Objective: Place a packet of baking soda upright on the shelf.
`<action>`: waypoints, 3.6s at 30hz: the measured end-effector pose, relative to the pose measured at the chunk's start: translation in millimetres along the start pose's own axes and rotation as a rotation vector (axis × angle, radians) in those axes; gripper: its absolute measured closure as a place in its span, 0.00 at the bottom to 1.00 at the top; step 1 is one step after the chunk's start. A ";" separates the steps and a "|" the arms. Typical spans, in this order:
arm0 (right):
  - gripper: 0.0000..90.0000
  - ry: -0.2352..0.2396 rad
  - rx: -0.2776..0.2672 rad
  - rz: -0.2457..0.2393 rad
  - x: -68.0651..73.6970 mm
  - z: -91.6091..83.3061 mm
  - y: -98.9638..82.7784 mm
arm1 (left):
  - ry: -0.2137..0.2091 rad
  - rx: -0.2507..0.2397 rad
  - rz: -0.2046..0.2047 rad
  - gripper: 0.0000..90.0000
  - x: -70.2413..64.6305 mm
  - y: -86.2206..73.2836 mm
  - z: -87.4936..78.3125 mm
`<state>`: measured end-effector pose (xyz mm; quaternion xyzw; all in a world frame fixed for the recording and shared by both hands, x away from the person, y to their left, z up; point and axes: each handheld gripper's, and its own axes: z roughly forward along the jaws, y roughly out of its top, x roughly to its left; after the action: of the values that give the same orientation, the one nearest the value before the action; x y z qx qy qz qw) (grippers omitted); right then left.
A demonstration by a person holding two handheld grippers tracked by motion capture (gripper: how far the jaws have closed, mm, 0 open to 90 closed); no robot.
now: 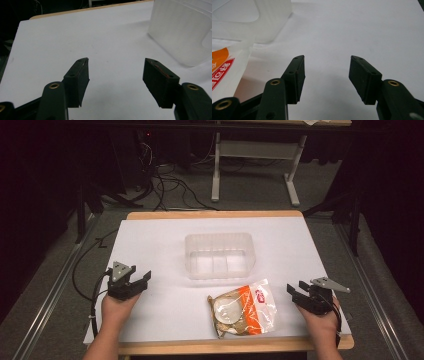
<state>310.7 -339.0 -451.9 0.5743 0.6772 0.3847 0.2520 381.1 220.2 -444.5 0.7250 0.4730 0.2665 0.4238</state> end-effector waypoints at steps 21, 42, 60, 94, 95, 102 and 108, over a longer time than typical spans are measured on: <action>0.55 0.040 -0.031 -0.034 15.6 -9.8 3.4 | -0.039 0.025 0.030 0.41 -7.1 -0.3 3.4; 0.43 0.168 -0.063 -0.081 57.8 -22.5 5.6 | -0.054 0.031 0.054 0.40 -10.5 -0.1 3.7; 0.37 0.266 0.106 -0.055 69.2 0.9 -6.9 | -0.063 0.045 0.066 0.40 -11.9 -0.6 4.7; 1.00 0.159 -0.129 -0.016 18.2 -50.3 29.7 | -0.072 0.065 0.083 0.39 -13.1 -1.3 9.0; 1.00 0.150 -0.147 -0.011 15.5 -52.5 33.9 | -0.071 0.072 0.088 0.39 -13.4 -1.5 9.2; 1.00 0.111 -0.214 -0.016 13.1 -54.1 60.4 | -0.070 0.072 0.086 0.39 -12.6 -1.4 9.3; 1.00 0.151 -0.222 -0.049 28.8 -52.3 73.1 | -0.068 0.065 0.084 0.39 -12.1 -1.2 8.2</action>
<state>306.3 -319.9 -359.6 0.4955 0.6615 0.4931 0.2715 382.1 206.4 -449.5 0.7664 0.4359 0.2437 0.4041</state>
